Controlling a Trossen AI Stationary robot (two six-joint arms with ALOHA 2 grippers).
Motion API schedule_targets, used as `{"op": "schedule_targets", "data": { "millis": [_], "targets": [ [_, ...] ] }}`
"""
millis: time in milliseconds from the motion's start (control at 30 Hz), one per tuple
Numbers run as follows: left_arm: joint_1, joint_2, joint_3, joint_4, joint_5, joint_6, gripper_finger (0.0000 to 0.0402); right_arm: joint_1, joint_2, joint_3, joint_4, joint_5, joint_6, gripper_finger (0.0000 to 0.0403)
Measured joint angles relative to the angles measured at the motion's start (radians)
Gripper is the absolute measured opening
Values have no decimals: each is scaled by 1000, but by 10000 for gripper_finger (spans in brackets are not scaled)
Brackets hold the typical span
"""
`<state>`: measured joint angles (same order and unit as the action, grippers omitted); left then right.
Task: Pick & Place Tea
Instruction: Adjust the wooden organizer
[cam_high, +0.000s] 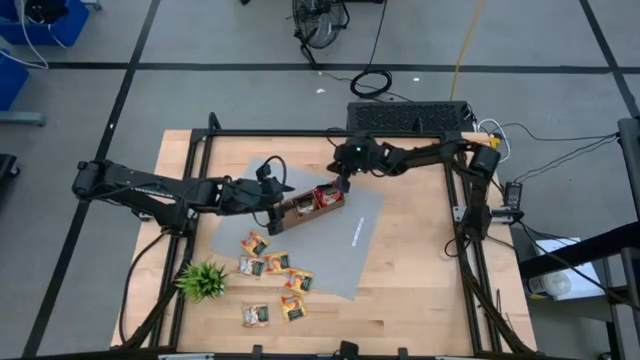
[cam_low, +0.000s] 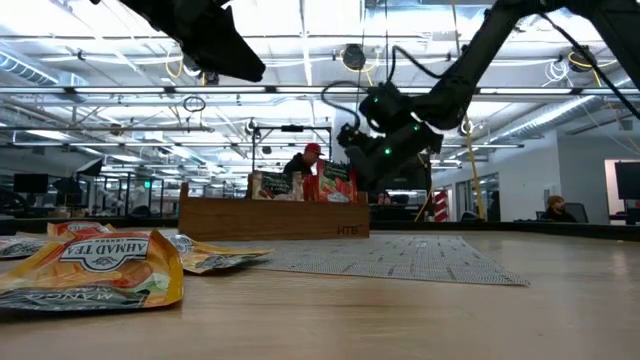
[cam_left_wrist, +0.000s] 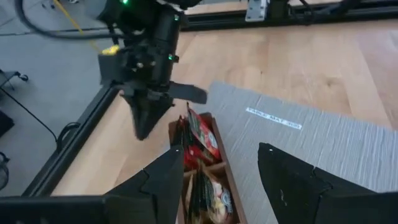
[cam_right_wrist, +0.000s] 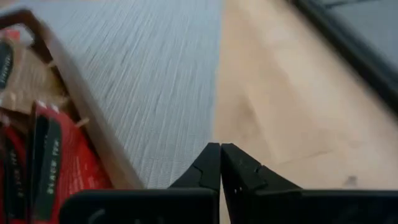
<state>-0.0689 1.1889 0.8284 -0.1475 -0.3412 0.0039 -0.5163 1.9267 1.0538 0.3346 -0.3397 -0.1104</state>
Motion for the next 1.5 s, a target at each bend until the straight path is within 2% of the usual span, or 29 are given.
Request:
{"op": "schedule_targets", "data": {
  "millis": [100, 467, 733, 967, 1367, 1500],
  "targets": [
    [1, 0, 0, -22, -1, -3, 207, 7, 37, 31, -36, -77, 5, 0],
    [-3, 0, 0, -50, -1, -10, 207, 78, -26, 30, -151, -83, 11, 0],
    [-3, 0, 0, -59, -1, -9, 207, 136, -86, 30, -318, -86, 16, 0],
    [-3, 0, 0, -59, -1, -12, 207, 172, -89, 16, -360, -170, 18, 0],
    [-3, 0, 0, -59, -1, -12, 207, 215, -107, 8, -385, -161, 20, 0],
    [-3, 0, 1, -62, -1, -12, 207, 222, -152, 5, -406, -88, 21, 0]
  ]
}}
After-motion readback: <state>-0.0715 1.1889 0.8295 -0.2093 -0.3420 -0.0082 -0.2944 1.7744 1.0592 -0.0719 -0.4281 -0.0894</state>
